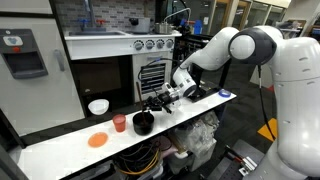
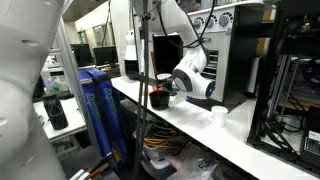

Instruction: Take the white mug and pour its contents into the black bowl, then use the wooden spoon to stir the contents in the black bowl

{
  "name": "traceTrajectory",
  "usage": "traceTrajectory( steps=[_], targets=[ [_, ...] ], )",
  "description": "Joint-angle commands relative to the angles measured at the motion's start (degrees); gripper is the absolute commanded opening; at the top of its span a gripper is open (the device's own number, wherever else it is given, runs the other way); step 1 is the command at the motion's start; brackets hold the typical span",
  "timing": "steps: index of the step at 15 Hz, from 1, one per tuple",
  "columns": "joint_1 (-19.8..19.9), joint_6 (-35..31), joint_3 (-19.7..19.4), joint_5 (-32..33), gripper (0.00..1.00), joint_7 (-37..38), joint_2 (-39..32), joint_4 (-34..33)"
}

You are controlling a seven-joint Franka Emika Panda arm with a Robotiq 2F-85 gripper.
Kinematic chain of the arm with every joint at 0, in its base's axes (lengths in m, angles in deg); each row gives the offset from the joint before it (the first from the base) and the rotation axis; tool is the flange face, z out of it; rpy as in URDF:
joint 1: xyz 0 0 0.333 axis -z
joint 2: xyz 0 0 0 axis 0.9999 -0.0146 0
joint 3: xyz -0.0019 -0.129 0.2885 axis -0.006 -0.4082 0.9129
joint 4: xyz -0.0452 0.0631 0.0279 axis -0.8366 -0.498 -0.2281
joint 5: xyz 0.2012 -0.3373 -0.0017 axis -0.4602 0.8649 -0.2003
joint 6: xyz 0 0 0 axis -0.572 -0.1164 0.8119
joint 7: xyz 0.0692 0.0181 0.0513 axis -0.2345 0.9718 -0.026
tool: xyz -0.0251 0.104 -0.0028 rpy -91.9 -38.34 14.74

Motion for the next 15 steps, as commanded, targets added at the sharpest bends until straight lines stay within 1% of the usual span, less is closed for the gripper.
traceTrajectory(
  steps=[1, 7, 15],
  targets=[
    [-0.36, 0.81, 1.21, -0.33, 0.03, -0.39, 0.4, 0.02],
    [-1.37, 0.73, 2.42, -0.25, 0.03, -0.39, 0.3, -0.15],
    [-1.04, 0.44, 1.53, 0.85, 0.03, -0.39, 0.08, 0.31]
  ],
)
